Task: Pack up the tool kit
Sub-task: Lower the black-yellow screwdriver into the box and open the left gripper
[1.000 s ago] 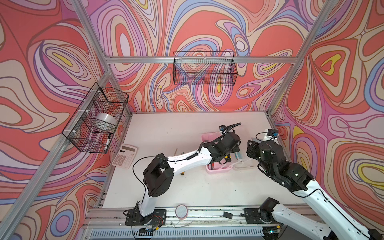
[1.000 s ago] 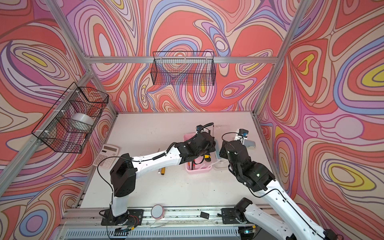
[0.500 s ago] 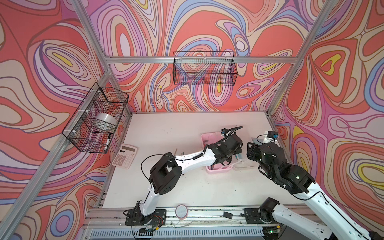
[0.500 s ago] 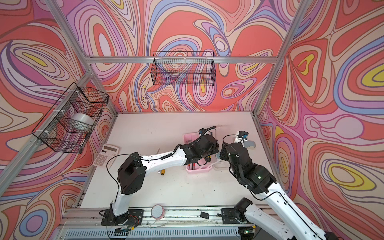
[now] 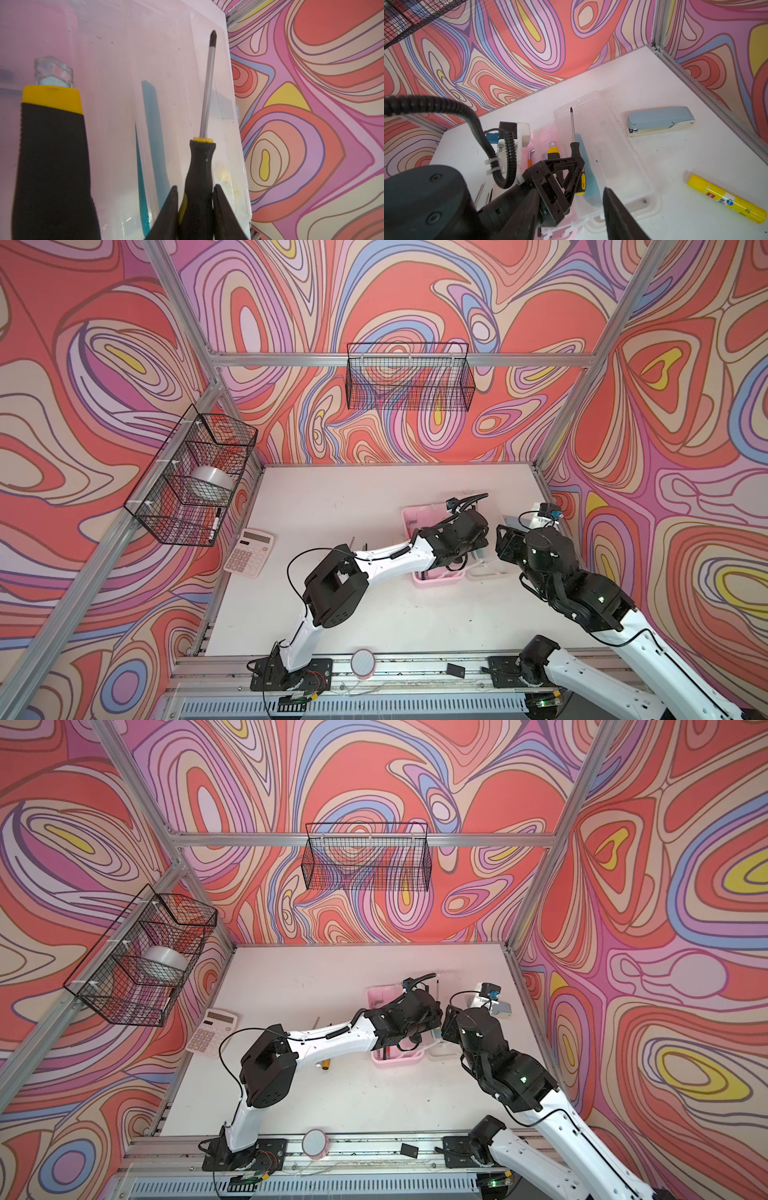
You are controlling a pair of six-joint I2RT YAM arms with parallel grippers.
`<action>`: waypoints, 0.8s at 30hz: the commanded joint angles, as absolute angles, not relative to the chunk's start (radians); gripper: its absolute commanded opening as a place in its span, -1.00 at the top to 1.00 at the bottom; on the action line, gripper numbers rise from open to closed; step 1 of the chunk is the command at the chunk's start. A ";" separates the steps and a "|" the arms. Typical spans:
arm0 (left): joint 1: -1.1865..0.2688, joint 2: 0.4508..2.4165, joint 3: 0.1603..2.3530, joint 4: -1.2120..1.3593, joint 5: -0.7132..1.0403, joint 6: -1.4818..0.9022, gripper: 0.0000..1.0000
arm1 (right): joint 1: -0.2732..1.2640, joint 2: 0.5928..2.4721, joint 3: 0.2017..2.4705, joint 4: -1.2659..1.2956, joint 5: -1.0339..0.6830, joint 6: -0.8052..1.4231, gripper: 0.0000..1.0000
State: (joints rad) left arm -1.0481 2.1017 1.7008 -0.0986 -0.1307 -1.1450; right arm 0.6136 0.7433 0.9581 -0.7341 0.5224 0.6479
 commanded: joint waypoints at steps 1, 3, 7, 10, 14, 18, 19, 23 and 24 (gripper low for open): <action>-1.052 2.112 1.730 -0.085 -0.126 -1.140 0.34 | 0.607 0.752 0.943 -0.737 0.512 0.648 -0.06; -1.054 2.114 1.743 -0.106 -0.129 -1.127 0.17 | 0.606 0.758 0.945 -0.733 0.508 0.648 -0.07; -1.052 2.104 1.752 -0.117 -0.137 -1.091 -0.05 | 0.607 0.771 0.950 -0.729 0.501 0.647 -0.08; -1.051 2.077 1.748 -0.128 -0.156 -1.048 -0.09 | 0.607 0.789 0.961 -0.725 0.481 0.636 -0.07; -1.041 1.973 1.680 -0.140 -0.208 -0.959 -0.14 | 0.607 0.829 0.994 -0.731 0.445 0.613 -0.04; -1.017 1.780 1.475 -0.136 -0.273 -0.903 -0.17 | 0.607 0.884 1.019 -0.714 0.372 0.612 0.00; -1.006 1.716 1.407 -0.141 -0.283 -0.892 -0.16 | 0.608 0.901 1.023 -0.706 0.347 0.615 0.01; -0.956 1.453 1.168 -0.222 -0.325 -0.849 -0.15 | 0.646 0.981 1.033 -0.652 0.258 0.637 0.08; -0.945 1.398 1.125 -0.254 -0.337 -0.845 -0.15 | 0.682 1.006 1.043 -0.647 0.275 0.643 0.08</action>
